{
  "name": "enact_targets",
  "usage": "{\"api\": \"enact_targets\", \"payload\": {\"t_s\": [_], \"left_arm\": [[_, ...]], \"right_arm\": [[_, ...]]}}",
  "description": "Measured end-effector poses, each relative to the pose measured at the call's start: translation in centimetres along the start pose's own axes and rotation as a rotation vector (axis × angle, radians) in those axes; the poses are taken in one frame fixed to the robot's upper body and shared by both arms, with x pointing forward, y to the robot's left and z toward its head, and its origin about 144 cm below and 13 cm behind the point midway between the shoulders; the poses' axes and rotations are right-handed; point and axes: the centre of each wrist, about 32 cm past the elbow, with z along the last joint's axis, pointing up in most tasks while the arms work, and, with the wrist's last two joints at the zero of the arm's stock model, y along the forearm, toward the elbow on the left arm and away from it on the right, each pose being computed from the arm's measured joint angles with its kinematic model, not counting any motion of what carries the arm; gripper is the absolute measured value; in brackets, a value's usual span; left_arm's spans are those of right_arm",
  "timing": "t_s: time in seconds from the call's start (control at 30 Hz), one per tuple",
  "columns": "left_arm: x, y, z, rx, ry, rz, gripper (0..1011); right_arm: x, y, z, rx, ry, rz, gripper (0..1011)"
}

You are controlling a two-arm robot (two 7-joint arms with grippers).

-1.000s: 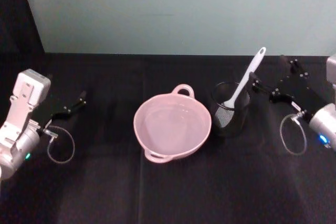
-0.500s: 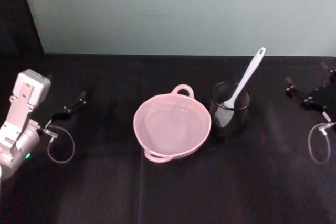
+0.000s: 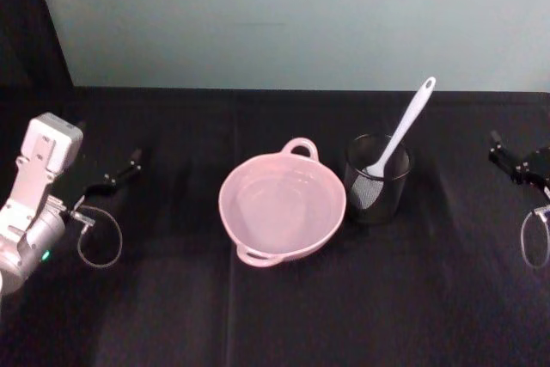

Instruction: Use the one hand to pick up the spoon and stir the clear water in the bowl.

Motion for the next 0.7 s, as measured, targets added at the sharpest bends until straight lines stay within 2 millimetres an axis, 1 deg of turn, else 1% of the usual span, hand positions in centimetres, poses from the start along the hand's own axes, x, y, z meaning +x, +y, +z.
{"api": "enact_targets", "payload": {"t_s": [0.7], "left_arm": [[0.00,0.00,0.00,0.000,0.000,0.000,1011]], "right_arm": [[-0.05,-0.03,0.09,0.006,-0.002,0.009,1002]]}}
